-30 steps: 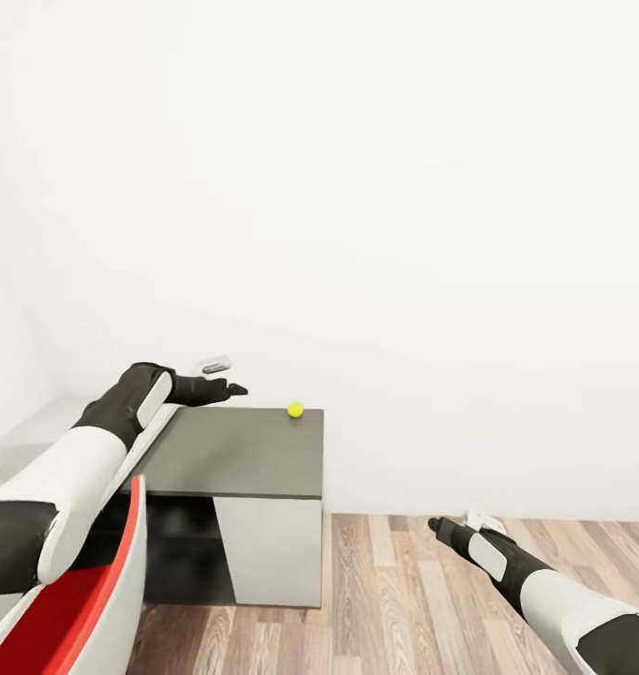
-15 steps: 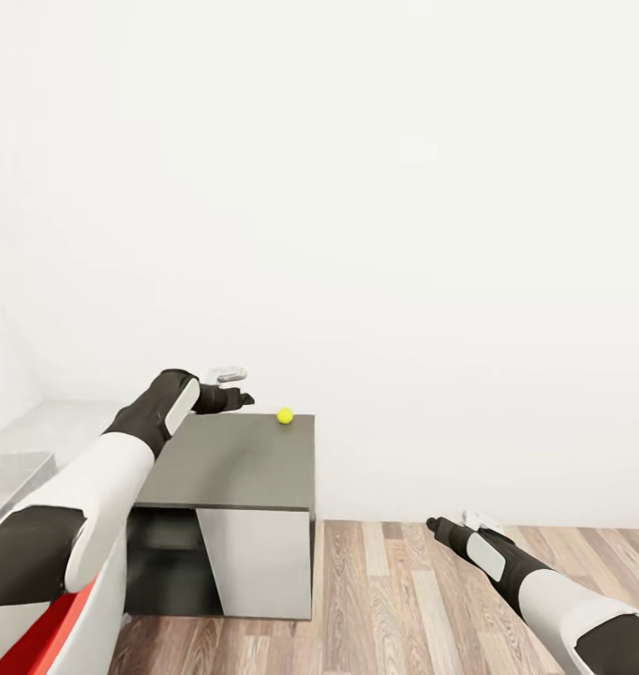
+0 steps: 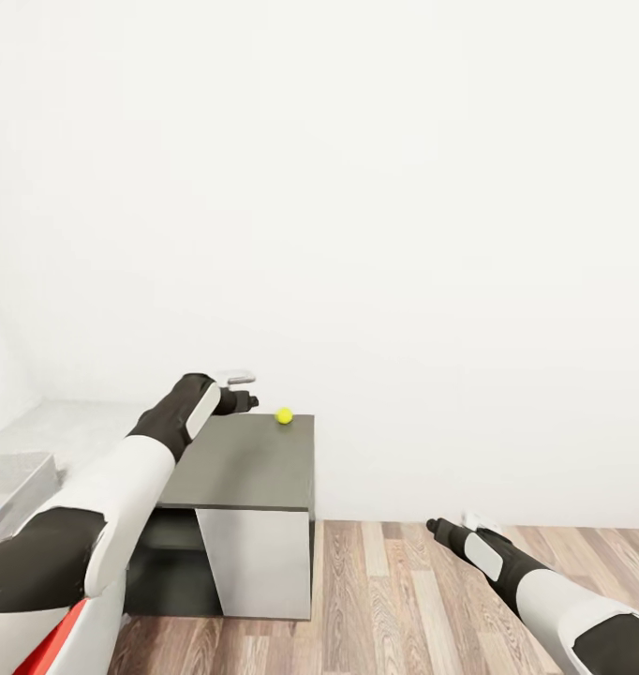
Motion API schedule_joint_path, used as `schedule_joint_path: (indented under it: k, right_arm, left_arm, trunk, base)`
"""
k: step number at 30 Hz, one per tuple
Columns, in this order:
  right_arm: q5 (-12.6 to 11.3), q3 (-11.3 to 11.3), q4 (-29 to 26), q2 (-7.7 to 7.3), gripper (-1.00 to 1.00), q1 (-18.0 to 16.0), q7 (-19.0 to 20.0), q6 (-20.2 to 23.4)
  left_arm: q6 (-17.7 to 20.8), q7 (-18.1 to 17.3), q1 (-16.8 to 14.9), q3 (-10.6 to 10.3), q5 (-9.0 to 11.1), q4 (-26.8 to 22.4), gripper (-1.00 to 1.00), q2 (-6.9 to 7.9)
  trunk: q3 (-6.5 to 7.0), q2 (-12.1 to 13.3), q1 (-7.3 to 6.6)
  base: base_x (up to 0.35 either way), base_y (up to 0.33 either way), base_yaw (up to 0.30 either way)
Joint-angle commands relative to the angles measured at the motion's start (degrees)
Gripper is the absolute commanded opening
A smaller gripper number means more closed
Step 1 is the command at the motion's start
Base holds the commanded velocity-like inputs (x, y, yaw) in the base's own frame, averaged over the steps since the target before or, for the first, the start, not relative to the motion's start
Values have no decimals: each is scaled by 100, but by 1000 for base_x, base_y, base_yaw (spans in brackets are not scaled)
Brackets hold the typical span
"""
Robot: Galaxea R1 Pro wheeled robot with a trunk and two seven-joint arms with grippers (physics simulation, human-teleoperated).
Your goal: Put all the toys in the child's room - the three board games (two on the bed and one on the table), the two jigsaw puzzles on the table, and the tennis ball on the table - inside the toy box on the table in the child's room.
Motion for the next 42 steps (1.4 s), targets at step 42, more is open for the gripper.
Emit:
schedule_joint_path:
  k: [42]
  right_arm:
    - [-37, 35, -72, 74, 100, -3, -1139, 27]
  left_arm:
    - [-360, 268, 189, -86, 58, 19, 100, -173]
  trunk:
    - [-23, -14, 4]
  base:
    - [5, 0, -9]
